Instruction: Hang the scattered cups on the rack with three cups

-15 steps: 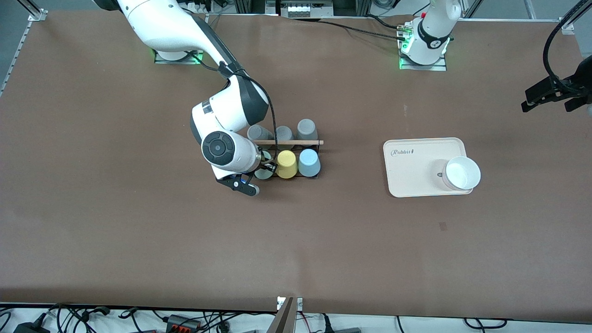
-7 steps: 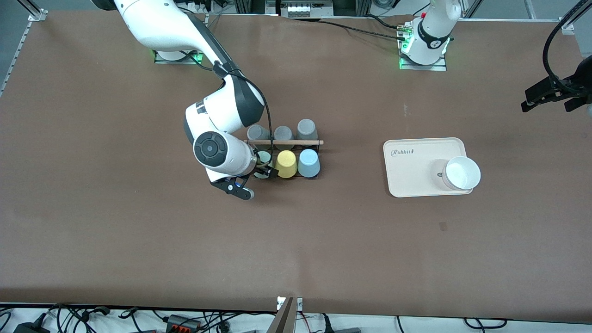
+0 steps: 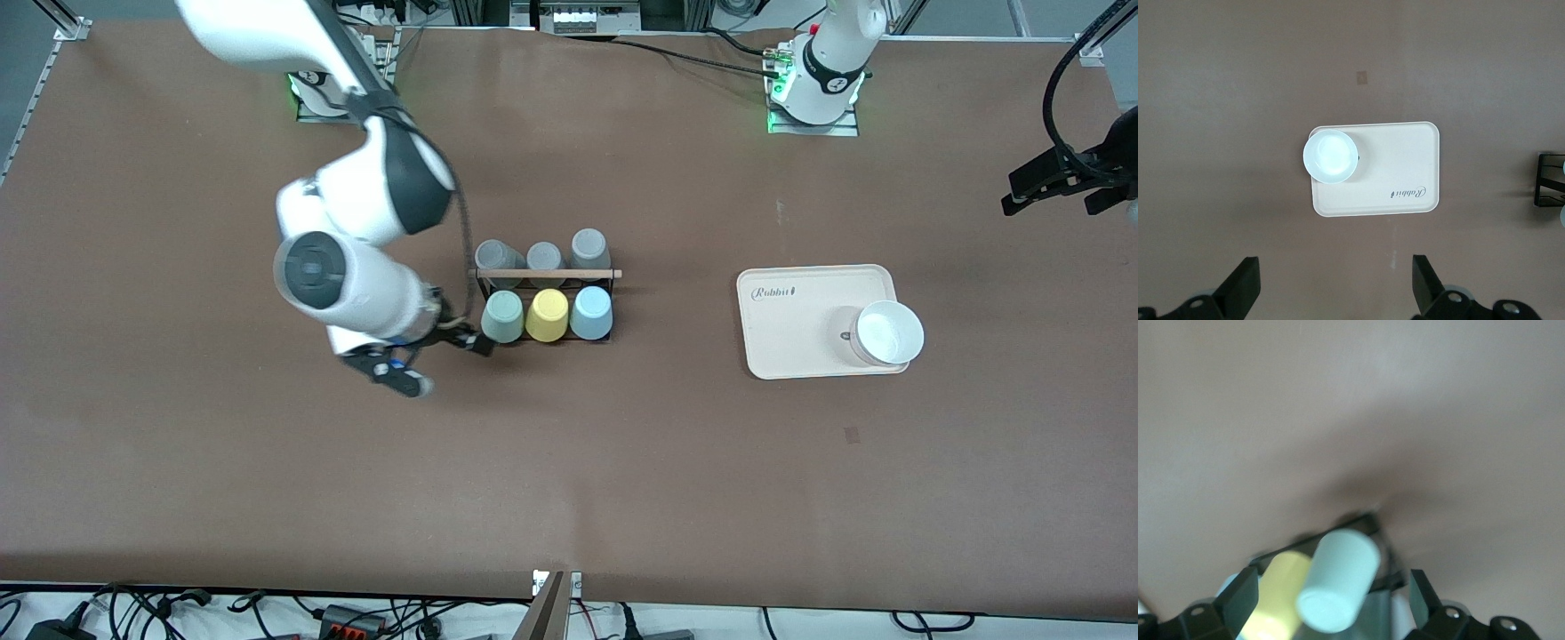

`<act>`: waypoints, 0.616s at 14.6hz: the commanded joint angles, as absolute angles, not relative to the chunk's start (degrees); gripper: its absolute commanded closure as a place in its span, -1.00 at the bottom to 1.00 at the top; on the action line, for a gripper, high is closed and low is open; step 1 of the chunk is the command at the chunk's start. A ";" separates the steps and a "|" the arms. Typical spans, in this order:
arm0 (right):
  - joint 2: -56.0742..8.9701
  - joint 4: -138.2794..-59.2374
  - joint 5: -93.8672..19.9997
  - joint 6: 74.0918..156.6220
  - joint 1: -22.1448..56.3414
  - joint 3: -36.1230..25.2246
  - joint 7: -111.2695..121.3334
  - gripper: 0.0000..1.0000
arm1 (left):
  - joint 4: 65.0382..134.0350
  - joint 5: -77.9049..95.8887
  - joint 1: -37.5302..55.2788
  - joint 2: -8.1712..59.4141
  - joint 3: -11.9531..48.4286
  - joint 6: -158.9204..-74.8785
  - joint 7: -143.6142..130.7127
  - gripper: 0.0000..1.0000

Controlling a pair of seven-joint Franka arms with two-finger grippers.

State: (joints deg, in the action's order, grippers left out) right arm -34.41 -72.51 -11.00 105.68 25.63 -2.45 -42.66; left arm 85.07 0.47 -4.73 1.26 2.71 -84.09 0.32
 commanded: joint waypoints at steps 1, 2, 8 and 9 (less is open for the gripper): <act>-31.56 -72.86 -3.55 103.28 20.76 -1.67 -28.71 -1.00 | 84.11 -0.18 -5.01 1.76 3.25 -83.58 1.14 -1.00; -30.77 -72.86 -1.69 103.01 19.35 -1.67 -24.74 -1.00 | 84.02 -0.09 -5.01 1.76 3.25 -83.85 1.40 -1.00; -25.76 -72.86 -0.09 98.62 12.93 -1.93 -19.09 -1.00 | 83.15 0.70 -4.75 2.37 3.25 -83.59 1.41 -1.00; -25.06 -72.86 -0.09 98.00 11.96 -1.93 -17.33 -1.00 | 83.06 0.70 -4.75 2.63 3.25 -83.50 1.41 -1.00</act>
